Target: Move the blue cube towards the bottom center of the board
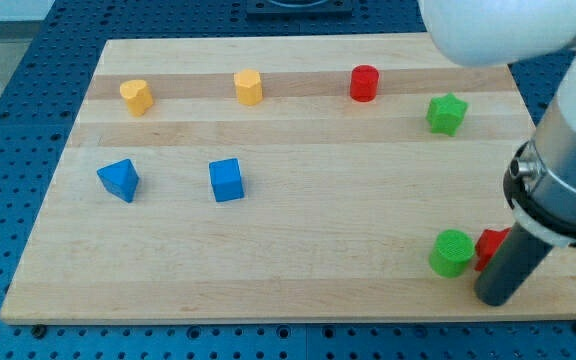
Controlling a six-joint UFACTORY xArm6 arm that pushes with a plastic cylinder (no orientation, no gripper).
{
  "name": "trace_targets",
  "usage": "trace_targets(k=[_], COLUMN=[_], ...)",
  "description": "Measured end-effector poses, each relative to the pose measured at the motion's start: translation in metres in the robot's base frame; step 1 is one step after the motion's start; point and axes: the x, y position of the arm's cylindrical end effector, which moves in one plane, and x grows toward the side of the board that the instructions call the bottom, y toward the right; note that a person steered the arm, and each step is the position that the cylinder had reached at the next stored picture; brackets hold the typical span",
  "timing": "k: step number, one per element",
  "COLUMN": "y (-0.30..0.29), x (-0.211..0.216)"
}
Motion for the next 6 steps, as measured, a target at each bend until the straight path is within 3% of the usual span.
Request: trace_targets(k=[2,4,5,6], y=[-0.127,-0.143,-0.182,-0.277], x=[-0.026,-0.164,-0.198,-0.174])
